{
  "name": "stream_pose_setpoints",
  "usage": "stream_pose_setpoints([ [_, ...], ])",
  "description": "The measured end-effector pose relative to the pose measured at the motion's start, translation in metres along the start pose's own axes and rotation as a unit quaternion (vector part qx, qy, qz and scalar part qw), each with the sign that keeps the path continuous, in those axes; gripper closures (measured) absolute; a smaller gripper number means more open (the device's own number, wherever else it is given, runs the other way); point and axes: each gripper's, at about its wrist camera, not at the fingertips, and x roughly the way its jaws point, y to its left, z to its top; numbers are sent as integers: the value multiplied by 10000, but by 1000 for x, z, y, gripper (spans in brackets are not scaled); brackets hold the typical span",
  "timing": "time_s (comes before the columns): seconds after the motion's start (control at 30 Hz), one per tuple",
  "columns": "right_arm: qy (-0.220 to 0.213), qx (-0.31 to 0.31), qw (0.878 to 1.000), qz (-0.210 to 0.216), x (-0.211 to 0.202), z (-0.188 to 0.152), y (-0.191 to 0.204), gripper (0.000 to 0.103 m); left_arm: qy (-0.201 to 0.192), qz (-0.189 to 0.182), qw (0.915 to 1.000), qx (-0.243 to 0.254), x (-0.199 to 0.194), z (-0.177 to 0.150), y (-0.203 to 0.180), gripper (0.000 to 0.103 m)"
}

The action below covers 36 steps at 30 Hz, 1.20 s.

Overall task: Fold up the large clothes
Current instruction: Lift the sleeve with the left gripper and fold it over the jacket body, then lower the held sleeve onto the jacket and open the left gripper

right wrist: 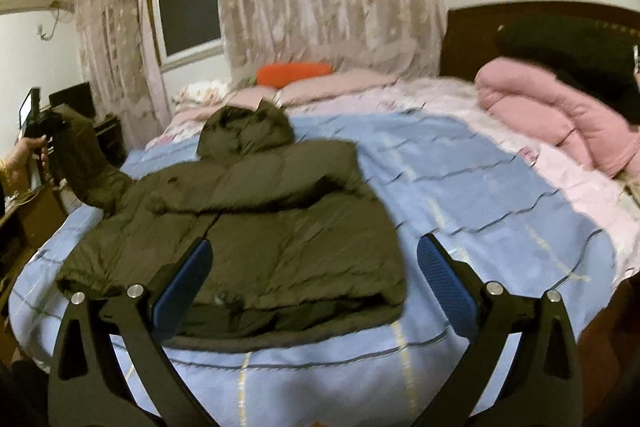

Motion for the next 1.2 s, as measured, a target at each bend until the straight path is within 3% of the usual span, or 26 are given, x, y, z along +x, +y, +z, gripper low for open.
stream_pose_setpoints([
  [0.2,-231,-143,9995,-175,-17,2,-14,1,264,40,9927,1178,16,-17,-107,99],
  [0.43,-160,197,9995,-212,-26,0,-45,1,711,-184,9788,1913,41,-68,-196,96],
  [0.57,-142,313,9991,-266,-30,-2,-56,1,938,-342,9759,1939,57,-99,-231,89],
  [0.67,-118,371,9988,-306,-32,-3,-61,1,1073,-417,9752,1892,73,-128,-257,60],
  [0.7,-114,387,9987,-310,-32,-3,-61,1,1108,-407,9748,1893,78,-138,-267,29],
  [0.73,-103,401,9987,-311,-32,-3,-63,1,1128,-419,9747,1881,81,-146,-274,10],
  [0.8,-82,412,9987,-304,-33,-4,-63,1,1287,-546,9734,1815,88,-163,-290,9],
  [0.87,-71,438,9986,-277,-32,-4,-64,1,1631,-809,9722,1471,90,-178,-302,9],
  [0.93,-68,440,9987,-259,-31,-3,-64,1,1719,-1166,9714,1153,81,-185,-306,9],
  [1.1,-42,427,9989,-186,-27,-2,-57,1,1589,-1700,9684,894,29,-182,-293,5],
  [1.2,-75,324,9993,-143,-28,-1,-50,1,1162,-1487,9743,1228,-37,-179,-259,2],
])
